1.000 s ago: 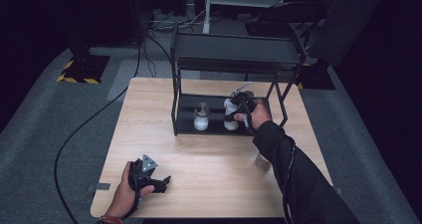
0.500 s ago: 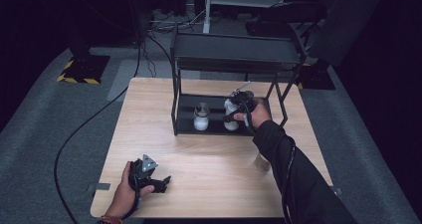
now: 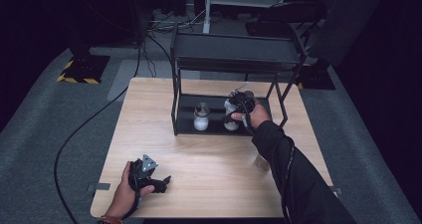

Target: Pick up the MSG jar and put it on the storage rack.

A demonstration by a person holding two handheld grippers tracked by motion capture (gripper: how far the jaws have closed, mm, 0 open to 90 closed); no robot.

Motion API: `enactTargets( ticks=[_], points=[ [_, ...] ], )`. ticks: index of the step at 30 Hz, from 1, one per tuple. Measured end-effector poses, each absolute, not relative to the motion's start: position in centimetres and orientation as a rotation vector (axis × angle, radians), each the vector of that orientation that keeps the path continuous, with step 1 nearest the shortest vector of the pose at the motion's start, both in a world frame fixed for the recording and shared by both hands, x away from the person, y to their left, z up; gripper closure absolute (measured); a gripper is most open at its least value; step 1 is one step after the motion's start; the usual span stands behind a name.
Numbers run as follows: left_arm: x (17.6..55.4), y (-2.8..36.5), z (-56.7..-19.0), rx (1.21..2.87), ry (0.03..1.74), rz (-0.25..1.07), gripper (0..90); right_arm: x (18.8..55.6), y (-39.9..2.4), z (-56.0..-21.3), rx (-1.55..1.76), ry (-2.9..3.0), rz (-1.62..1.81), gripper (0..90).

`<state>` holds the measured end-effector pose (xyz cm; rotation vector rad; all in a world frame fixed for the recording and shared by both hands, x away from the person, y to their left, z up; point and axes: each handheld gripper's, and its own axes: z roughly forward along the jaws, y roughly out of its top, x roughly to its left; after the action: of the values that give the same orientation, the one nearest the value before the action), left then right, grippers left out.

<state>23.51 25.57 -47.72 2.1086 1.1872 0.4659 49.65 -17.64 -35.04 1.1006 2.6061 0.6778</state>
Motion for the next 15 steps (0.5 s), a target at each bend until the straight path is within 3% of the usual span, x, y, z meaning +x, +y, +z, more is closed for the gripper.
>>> enactTargets(
  ticks=[15],
  points=[
    [23.51, 25.57, -47.72, 2.109, 1.187, 0.466, 0.5, 49.11, -18.11, -34.49, 1.068, 2.596, 0.699, 5.0]
  ],
)
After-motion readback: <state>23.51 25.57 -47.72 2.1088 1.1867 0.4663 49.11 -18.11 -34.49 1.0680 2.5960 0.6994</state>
